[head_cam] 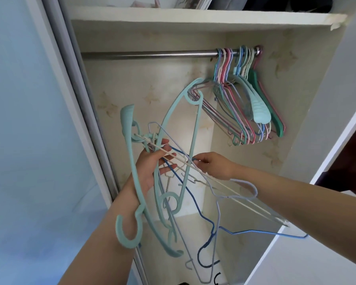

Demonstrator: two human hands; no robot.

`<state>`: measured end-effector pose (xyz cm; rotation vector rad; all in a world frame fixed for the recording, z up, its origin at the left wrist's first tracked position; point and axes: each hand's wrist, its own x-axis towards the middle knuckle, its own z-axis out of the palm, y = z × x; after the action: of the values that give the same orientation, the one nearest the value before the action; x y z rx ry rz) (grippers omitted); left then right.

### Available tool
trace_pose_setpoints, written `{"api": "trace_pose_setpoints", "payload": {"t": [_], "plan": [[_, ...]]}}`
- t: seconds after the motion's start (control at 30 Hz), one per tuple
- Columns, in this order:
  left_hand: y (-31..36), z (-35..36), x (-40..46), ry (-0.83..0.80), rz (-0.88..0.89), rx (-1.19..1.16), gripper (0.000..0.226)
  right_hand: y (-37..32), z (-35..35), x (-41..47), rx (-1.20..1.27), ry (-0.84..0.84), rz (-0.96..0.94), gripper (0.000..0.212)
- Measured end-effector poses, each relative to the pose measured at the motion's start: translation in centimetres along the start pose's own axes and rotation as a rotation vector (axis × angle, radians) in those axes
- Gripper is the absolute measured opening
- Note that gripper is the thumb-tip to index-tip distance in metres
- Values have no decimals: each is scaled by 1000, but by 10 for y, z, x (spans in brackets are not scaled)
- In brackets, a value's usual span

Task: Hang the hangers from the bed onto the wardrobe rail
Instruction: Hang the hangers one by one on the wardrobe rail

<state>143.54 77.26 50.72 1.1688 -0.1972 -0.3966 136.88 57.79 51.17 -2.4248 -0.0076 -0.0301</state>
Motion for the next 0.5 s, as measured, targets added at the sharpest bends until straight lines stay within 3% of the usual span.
{"api": "trace_pose_setpoints", "payload": {"t": [0.07, 0.4, 0.5], "plan": [[-3, -1, 1, 30, -25, 17, 6, 0, 2, 0, -162, 7, 5, 29], [-7, -4, 5, 125, -29, 288, 5, 1, 17, 0, -412, -23, 138, 35], [-6, -8, 7, 90, -42, 161, 10, 17, 18, 1, -472, -115, 260, 35]]}}
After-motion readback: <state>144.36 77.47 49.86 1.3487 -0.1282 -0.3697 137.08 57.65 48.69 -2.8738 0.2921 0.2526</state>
